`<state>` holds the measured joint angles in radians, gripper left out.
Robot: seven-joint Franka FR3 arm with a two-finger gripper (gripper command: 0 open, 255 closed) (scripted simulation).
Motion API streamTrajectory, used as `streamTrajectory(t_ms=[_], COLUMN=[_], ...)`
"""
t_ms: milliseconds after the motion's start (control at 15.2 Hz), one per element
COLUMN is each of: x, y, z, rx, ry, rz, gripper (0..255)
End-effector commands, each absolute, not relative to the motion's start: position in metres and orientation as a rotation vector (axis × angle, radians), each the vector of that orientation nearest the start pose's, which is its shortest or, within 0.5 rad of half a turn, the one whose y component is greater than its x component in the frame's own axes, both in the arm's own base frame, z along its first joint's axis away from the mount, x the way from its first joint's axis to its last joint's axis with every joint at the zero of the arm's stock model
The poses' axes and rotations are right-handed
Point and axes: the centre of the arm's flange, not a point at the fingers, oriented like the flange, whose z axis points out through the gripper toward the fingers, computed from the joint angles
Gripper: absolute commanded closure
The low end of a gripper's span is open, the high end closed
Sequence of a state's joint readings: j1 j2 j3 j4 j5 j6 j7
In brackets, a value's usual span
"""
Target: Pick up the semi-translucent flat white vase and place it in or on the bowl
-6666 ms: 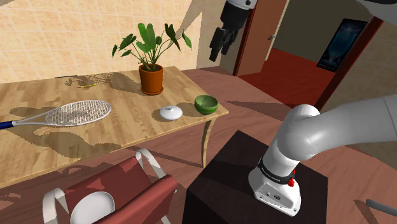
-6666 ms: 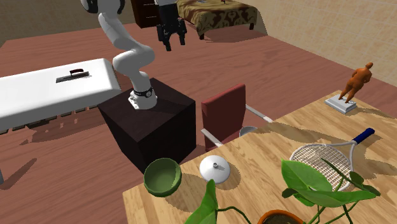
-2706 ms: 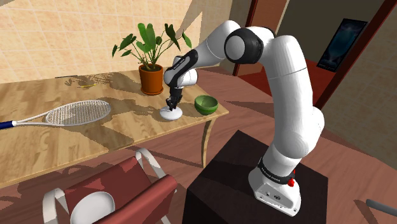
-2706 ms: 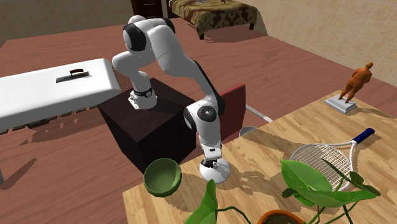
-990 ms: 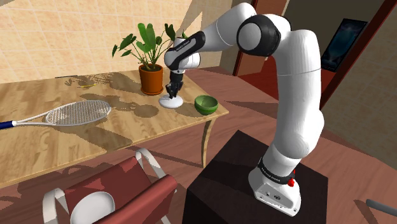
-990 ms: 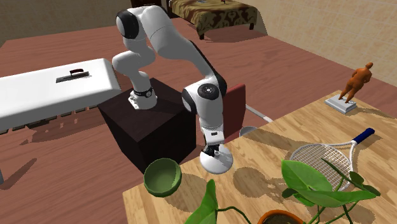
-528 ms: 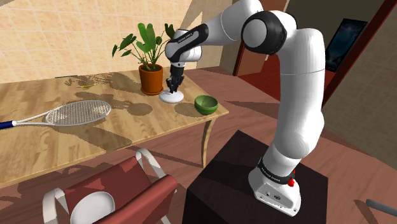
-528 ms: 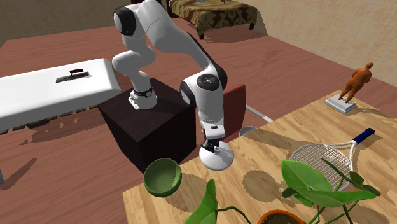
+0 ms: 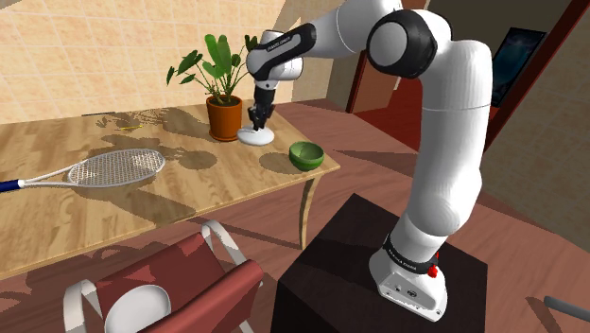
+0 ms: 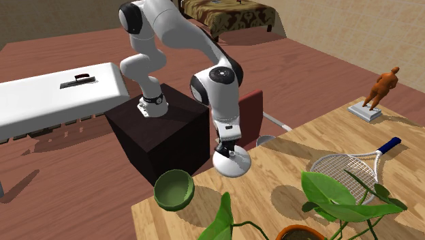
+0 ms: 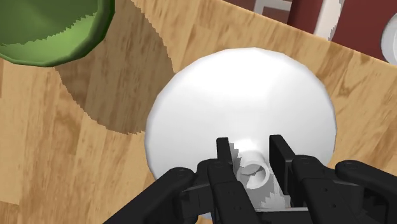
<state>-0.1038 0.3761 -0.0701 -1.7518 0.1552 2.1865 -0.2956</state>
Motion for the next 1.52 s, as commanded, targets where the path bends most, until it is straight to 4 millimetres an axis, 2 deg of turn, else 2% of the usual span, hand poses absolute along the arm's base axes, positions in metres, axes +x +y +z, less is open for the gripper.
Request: streamTrajectory(t_ms=[0,1056,1122,1452], x=[0.637,0.52,0.509,0.509], y=[-0.122,-0.294,-0.31,-0.31], z=[0.368,0.403,0.407,0.38], rx=[-3.051,-3.051,-3.051,-3.051], ry=[-0.063,-0.063,-0.063,-0.063], rz=[-0.126,-0.126,-0.126,-0.126], gripper=[255,255,255,255])
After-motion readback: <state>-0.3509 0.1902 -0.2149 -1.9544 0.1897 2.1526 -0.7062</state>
